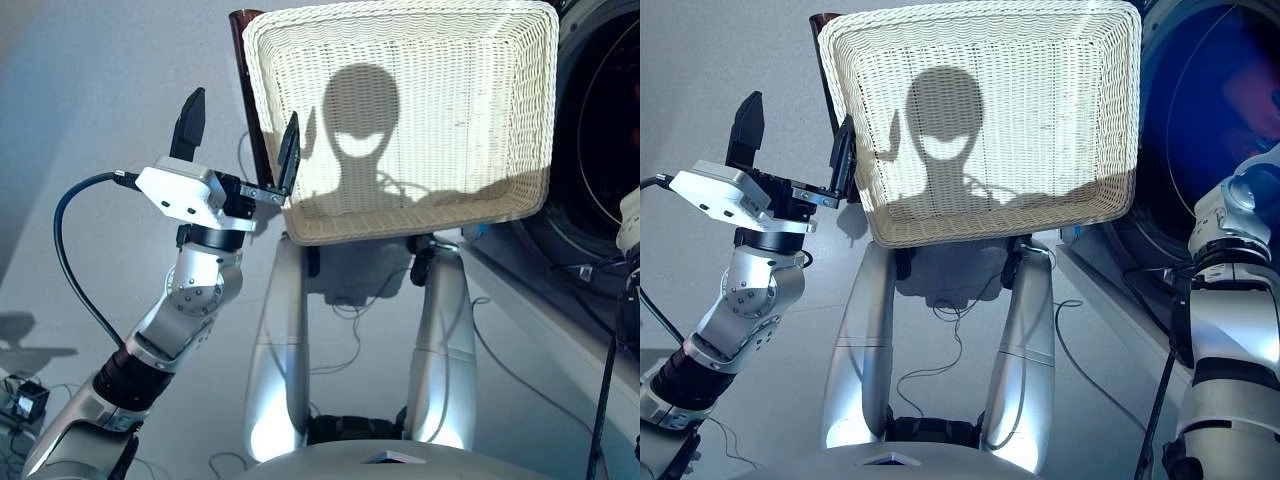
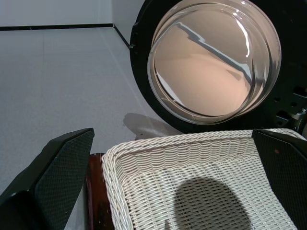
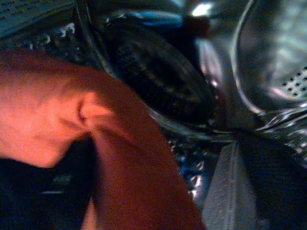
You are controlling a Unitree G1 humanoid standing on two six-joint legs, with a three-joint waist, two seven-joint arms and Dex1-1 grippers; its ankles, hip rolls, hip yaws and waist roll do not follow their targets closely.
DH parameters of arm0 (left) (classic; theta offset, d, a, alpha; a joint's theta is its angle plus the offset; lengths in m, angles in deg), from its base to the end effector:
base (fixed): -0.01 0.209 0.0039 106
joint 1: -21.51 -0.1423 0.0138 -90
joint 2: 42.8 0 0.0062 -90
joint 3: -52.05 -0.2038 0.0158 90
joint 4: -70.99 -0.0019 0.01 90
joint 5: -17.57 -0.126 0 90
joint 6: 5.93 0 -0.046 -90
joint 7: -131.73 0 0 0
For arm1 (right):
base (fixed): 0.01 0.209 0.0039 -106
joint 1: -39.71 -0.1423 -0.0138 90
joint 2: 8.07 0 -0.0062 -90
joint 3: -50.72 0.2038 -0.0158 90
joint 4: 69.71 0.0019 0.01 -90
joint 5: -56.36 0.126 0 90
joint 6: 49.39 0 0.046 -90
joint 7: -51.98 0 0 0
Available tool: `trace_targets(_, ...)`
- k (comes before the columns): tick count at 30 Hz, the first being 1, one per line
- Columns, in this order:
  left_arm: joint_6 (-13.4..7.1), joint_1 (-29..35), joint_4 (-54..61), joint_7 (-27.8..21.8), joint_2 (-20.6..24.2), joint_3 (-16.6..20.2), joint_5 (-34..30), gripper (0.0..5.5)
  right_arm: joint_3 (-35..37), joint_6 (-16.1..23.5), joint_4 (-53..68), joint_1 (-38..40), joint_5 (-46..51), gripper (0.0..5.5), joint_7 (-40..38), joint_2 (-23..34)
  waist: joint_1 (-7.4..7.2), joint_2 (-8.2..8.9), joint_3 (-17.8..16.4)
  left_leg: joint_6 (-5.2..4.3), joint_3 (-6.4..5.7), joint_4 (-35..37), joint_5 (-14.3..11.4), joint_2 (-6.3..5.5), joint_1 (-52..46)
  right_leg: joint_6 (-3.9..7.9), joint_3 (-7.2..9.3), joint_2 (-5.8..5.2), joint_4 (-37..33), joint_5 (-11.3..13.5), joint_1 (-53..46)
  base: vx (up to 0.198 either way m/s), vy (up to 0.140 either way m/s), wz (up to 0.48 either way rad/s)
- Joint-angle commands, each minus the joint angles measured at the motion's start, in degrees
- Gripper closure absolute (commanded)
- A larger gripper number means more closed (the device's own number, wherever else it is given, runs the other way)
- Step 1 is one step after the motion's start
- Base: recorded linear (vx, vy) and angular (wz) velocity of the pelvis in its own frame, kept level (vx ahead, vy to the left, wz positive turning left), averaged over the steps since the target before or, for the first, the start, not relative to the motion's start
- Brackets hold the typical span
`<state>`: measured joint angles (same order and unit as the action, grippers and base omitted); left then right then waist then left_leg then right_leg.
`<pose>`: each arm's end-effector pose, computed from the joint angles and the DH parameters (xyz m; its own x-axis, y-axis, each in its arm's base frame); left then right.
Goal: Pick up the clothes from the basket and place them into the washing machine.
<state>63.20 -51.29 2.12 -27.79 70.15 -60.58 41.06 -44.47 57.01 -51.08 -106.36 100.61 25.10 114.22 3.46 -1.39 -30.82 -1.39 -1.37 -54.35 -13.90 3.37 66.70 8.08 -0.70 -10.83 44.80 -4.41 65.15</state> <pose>0.2061 0.1718 0.1476 0.6908 -0.2619 0.6740 0.2479 0.9614 0.1195 0.3060 -0.3658 0.1905 0.4905 -0.8599 0.1416 0.8289 0.5105 0.2288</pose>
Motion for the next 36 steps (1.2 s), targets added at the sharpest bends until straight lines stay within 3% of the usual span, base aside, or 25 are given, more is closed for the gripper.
trace_targets(1,-2.3,-0.2,7.3,-0.6,-2.5,-0.1,0.6,0.0,0.4,4.1,1.7,-0.2,3.6,0.0,0.8,6.3,-0.09,-0.19,1.0,-1.8,2.78,9.6,3.7,0.15,-4.7,-2.63,0.63,1.93,1.9,-3.4,-1.0,0.0,0.0,0.0)
trace_targets(7,-2.2,-0.7,7.0,-0.1,-4.3,1.3,0.7,0.0,0.4,8.5,19.2,7.3,-1.9,0.0,-1.7,-1.7,-0.9,0.25,1.0,-1.64,2.95,10.1,4.2,0.34,-4.8,-2.74,0.45,2.04,1.5,-3.2,-0.8,0.0,0.0,0.0)
trace_targets(11,-1.9,-1.2,6.4,0.4,-5.6,2.4,0.5,0.0,-0.5,10.3,39.1,15.3,-9.5,0.0,-3.6,-8.5,-1.83,0.88,1.0,-1.34,3.2,10.4,4.5,0.28,-4.6,-2.95,0.01,2.46,1.1,-2.9,-0.5,0.0,0.0,0.0)
trace_targets(18,-1.7,-2.3,7.2,0.6,-5.2,3.5,0.5,0.0,-4.5,9.0,58.3,24.7,-14.9,0.0,1.1,-14.1,-2.35,1.71,1.0,-1.05,3.36,11.2,5.0,0.31,-4.3,-3.05,-0.11,2.55,0.4,-2.3,-0.2,0.0,0.0,0.0)
trace_targets(21,-1.5,-2.9,7.5,0.4,-4.8,3.8,0.3,0.0,-6.3,8.0,62.3,26.8,-17.1,0.0,2.9,-13.8,-2.45,1.93,1.0,-1.01,3.41,11.1,5.1,0.25,-4.2,-3.08,-0.13,2.53,0.4,-2.2,-0.2,0.028,-0.003,-0.003)
trace_targets(22,-1.3,-4.1,7.7,0.2,-4.5,3.8,0.2,0.0,-8.7,7.5,65.6,29.5,-17.8,0.0,5.3,-13.9,-2.45,2.01,1.0,-1.26,3.19,10.3,3.2,0.29,-5.8,-2.77,-0.22,2.54,1.4,-4.1,-1.6,0.086,-0.005,-0.01)
trace_targets(31,-1.0,-7.0,6.3,-1.1,-3.6,4.2,-0.8,0.0,-15.9,6.5,74.4,35.4,-17.4,0.0,15.9,-11.8,-2.67,2.09,1.0,-1.28,3.2,11.3,3.7,0.28,-7.6,-2.51,-0.56,2.41,1.2,-3.9,-3.1,0.009,-0.001,-0.003)
trace_targets(32,-1.1,-7.4,5.8,-1.1,-3.9,4.1,-0.7,0.0,-16.1,6.8,74.6,35.9,-16.4,0.0,16.3,-12.3,-2.65,2.11,1.0,-1.26,3.21,11.6,3.8,0.23,-8.2,-2.46,-0.66,2.4,1.0,-3.9,-3.7,-0.072,-0.01,0.027)
trace_targets(33,-1.2,-7.0,4.7,-1.3,-4.6,4.1,0.2,0.0,-16.0,7.4,74.7,35.8,-14.3,0.0,17.1,-13.5,-2.66,2.05,1.0,-1.02,3.43,13.3,6.1,0.2,-7.9,-2.76,-0.5,2.29,-0.6,-1.8,-3.4,-0.05,-0.011,0.021)
trace_targets(36,-1.3,-8.7,-0.4,-2.8,-6.5,4.2,3.4,0.0,-16.6,7.7,74.1,38.9,-10.0,0.0,19.9,-16.1,-2.74,1.96,1.0,-1.08,3.97,15.9,6.4,0.26,-13.2,-2.53,-0.24,2.09,-1.9,-1.7,-8.0,0.043,0.001,-0.004)
